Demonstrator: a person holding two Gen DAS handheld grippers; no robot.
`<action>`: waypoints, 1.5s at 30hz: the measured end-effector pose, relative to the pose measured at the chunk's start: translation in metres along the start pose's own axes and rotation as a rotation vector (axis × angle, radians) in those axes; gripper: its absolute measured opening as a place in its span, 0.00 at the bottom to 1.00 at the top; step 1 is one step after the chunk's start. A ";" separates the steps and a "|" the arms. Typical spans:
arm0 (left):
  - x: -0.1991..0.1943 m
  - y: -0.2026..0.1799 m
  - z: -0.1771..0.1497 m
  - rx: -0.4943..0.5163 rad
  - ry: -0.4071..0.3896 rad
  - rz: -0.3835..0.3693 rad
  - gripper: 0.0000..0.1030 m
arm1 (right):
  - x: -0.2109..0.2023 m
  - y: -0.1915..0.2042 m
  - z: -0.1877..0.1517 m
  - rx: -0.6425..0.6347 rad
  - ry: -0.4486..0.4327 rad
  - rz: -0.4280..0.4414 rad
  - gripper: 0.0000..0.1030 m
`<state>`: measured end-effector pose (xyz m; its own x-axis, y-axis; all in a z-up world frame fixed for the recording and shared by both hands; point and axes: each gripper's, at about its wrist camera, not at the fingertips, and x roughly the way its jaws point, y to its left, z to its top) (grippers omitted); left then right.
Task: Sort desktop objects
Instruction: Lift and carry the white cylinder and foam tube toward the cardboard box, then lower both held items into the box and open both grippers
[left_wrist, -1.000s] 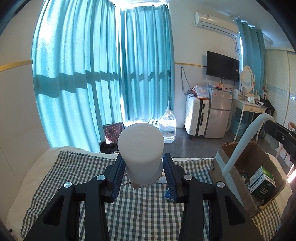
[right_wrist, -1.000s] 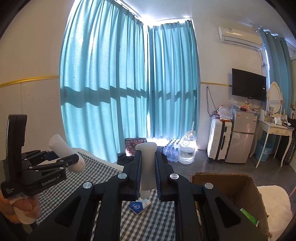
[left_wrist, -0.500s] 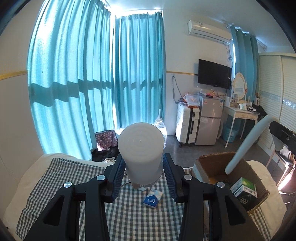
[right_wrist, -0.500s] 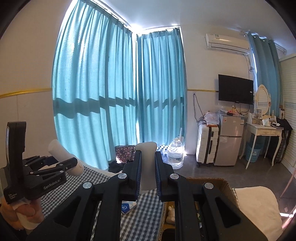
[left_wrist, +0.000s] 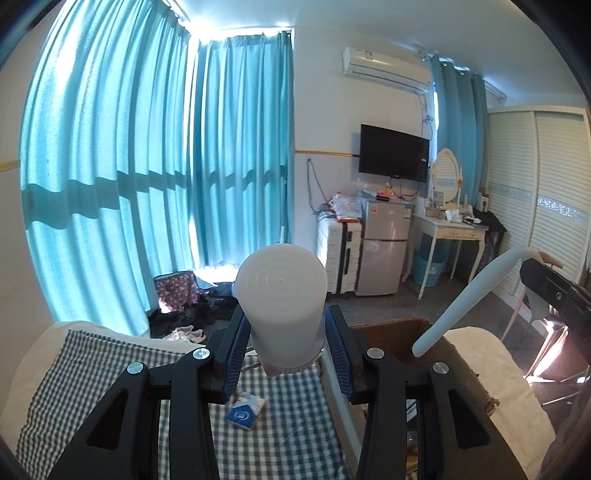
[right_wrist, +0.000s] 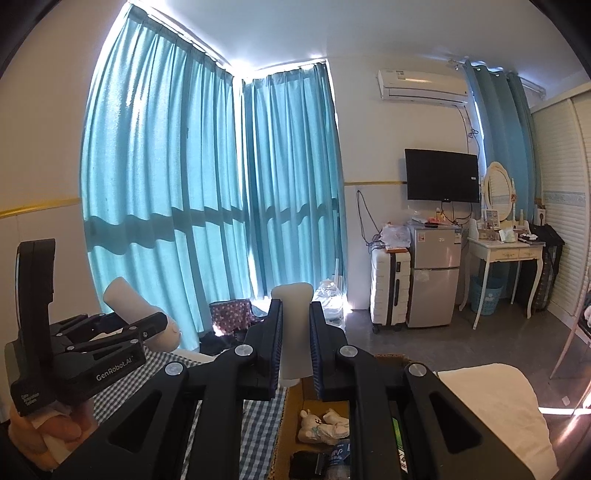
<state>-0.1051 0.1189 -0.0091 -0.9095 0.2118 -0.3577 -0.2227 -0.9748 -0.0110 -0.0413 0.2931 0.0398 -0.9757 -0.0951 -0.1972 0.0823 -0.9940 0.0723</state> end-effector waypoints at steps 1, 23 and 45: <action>0.002 -0.006 0.000 0.003 0.000 -0.010 0.41 | -0.002 -0.004 0.000 0.002 0.000 -0.006 0.15; 0.078 -0.102 -0.030 0.062 0.126 -0.193 0.41 | 0.033 -0.087 -0.034 0.095 0.125 -0.072 0.16; 0.199 -0.125 -0.089 0.084 0.469 -0.252 0.41 | 0.158 -0.150 -0.096 0.150 0.443 -0.136 0.16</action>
<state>-0.2273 0.2763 -0.1617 -0.5740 0.3655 -0.7327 -0.4583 -0.8850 -0.0825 -0.1887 0.4223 -0.0964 -0.7927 -0.0110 -0.6095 -0.1021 -0.9833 0.1505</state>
